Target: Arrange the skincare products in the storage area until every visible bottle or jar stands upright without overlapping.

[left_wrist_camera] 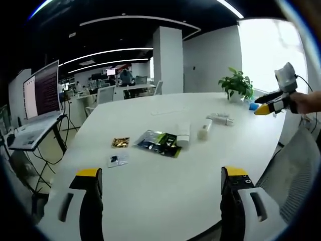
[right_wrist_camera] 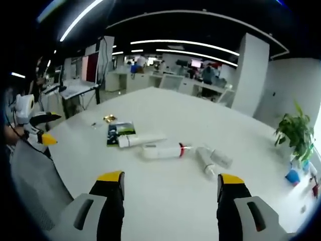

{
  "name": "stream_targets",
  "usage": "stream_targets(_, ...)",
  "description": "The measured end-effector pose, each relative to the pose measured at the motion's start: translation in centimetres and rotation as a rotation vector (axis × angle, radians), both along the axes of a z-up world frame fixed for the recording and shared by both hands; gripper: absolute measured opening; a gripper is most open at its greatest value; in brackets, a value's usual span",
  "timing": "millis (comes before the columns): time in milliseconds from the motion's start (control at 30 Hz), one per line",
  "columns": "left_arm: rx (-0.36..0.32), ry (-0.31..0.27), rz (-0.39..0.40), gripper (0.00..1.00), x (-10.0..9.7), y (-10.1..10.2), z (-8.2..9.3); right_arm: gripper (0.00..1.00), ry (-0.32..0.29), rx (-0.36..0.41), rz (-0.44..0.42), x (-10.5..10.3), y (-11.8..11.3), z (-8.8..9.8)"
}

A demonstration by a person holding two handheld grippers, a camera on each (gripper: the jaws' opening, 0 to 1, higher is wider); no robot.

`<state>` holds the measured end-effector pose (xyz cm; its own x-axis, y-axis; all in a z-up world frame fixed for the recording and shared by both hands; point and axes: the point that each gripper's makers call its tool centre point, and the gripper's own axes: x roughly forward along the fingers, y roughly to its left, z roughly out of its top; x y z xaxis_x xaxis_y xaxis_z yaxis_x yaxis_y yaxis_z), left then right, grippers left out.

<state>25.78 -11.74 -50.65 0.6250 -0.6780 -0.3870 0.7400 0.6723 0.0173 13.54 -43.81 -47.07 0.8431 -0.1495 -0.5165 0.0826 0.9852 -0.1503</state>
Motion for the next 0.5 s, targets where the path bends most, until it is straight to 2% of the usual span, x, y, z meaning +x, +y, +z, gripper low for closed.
stream_targets(67,0.008,-0.001,-0.002,0.91,-0.1,0.0,0.0,0.78,0.006,-0.032,0.019,0.2,0.0,0.2)
stream_targets(200,0.014,0.003,-0.006,0.91,-0.1,0.0,-0.2,0.78,0.010,-0.026,0.025,0.9,-0.2,0.4)
stream_targets(500,0.025,0.005,0.000,0.89,0.0,0.2,-0.3,0.77,0.047,-0.062,0.078,3.0,0.0,1.1)
